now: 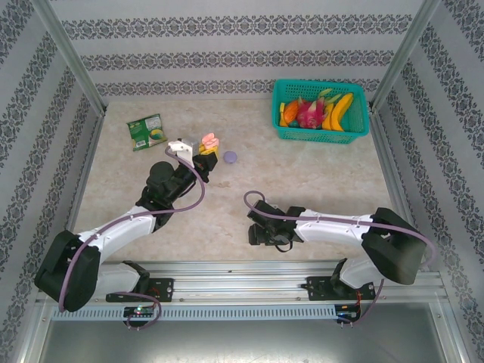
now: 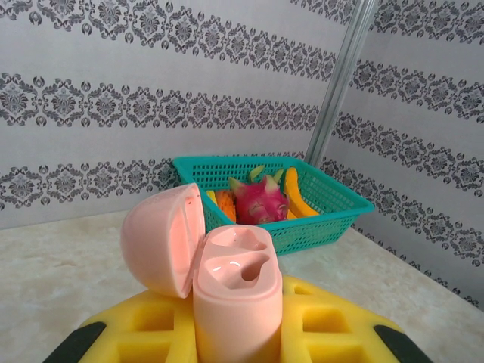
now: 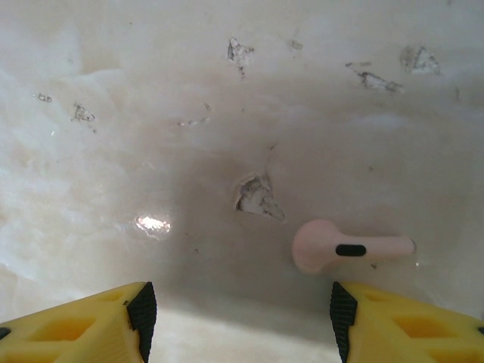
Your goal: Insert wireless bluetooth earbuds into charging case
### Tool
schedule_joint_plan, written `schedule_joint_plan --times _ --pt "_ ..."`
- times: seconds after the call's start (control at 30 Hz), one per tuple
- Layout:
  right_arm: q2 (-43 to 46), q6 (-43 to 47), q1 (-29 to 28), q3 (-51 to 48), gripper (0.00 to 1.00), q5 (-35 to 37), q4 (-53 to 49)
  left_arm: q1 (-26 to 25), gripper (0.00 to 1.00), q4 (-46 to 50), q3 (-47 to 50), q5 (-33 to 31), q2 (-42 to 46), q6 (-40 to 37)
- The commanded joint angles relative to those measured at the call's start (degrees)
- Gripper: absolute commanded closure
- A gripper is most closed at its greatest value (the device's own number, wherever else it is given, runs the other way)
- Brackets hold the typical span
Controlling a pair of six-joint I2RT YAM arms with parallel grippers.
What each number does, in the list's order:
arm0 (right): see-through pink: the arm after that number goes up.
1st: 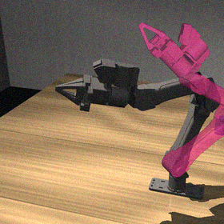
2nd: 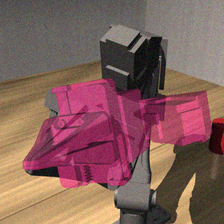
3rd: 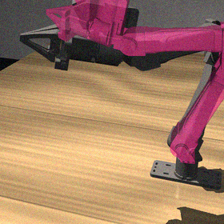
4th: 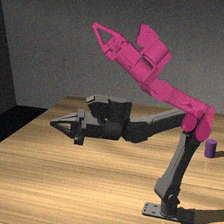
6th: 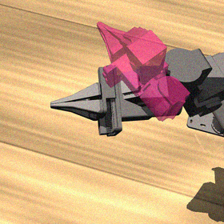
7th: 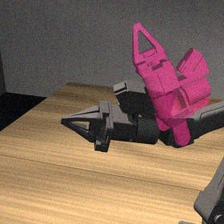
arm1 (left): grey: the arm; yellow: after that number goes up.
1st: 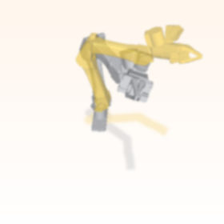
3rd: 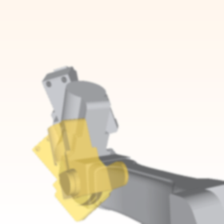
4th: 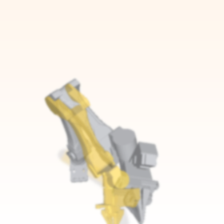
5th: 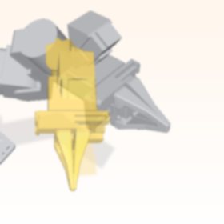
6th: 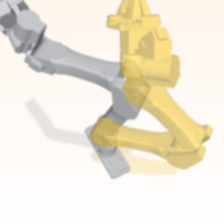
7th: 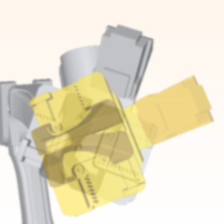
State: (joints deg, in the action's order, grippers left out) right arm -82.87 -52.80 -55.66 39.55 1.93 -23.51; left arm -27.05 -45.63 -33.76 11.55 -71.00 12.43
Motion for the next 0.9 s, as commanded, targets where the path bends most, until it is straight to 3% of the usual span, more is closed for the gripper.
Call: schedule_joint_plan --times 0.0,0.6,0.87 --pt "-1.8 -0.1 -0.2 0.2 0.35 1.9 1.4 -0.9 1.00 -1.3 -1.8 1.0 1.1 -0.8" --pt "-6.2 6.3 4.9 10.3 0.36 0.9 1.6 -1.3 1.00 0.8 -1.0 2.2 3.2 -0.6" --pt "-2.5 8.1 6.3 11.7 0.36 -0.7 1.3 -1.6 1.00 1.3 -0.5 1.7 3.9 -0.7"
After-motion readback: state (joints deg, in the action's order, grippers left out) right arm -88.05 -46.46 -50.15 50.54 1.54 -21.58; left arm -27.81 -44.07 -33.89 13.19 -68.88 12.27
